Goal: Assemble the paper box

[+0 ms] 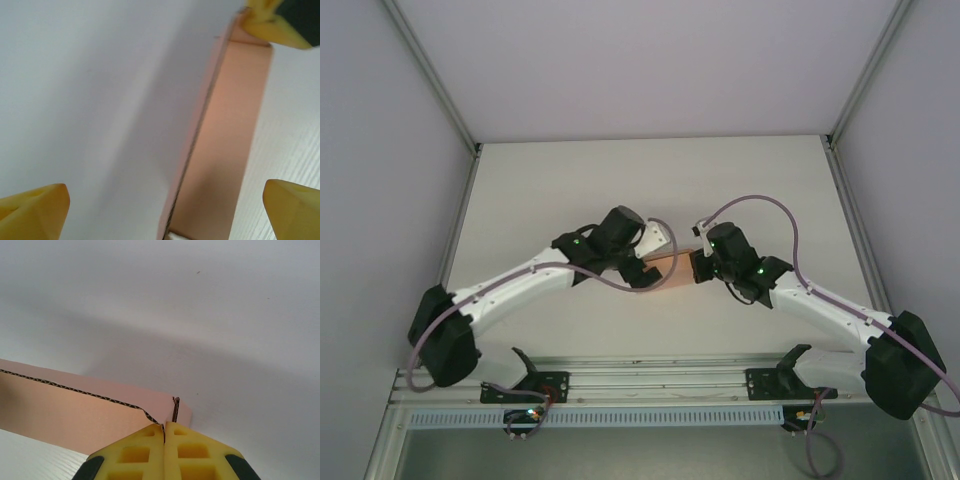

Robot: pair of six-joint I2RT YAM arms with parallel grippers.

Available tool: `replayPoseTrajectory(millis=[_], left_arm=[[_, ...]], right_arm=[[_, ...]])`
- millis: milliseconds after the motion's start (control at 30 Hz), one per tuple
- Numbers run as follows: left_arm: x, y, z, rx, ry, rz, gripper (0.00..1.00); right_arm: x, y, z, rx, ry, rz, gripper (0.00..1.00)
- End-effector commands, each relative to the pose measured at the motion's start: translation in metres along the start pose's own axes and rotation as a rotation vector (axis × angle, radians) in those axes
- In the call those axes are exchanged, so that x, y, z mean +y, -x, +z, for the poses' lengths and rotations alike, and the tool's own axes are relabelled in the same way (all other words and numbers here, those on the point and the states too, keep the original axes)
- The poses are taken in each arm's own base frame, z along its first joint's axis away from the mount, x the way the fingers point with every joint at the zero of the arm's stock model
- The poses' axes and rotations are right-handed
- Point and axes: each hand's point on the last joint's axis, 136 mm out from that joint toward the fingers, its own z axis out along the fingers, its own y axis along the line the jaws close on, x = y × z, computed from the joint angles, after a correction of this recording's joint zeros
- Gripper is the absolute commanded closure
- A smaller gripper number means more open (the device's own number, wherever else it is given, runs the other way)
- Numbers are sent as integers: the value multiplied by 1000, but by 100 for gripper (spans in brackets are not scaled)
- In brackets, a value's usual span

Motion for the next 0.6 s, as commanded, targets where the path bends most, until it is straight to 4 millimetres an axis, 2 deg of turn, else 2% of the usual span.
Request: replayPoseTrajectory(millis=[0, 67, 200, 300, 400, 567], left_arm=[[17, -21, -13, 26, 125, -239, 0], [15, -30, -17, 39, 123, -303, 4], [10, -40, -19, 50, 102, -407, 19], [4, -37, -13, 58, 65, -460, 38], [3, -37, -8, 84, 64, -506, 52], [-1, -32, 2, 83, 25, -511, 60]], right_arm=[[-10, -33, 1, 124, -63, 12, 100], [-11, -33, 1, 122, -73, 21, 100], [-12, -36, 2, 127, -79, 31, 100], [-11, -36, 2, 128, -80, 36, 100], [-11, -36, 1, 129, -81, 41, 100], [-12, -36, -1, 129, -86, 40, 100]])
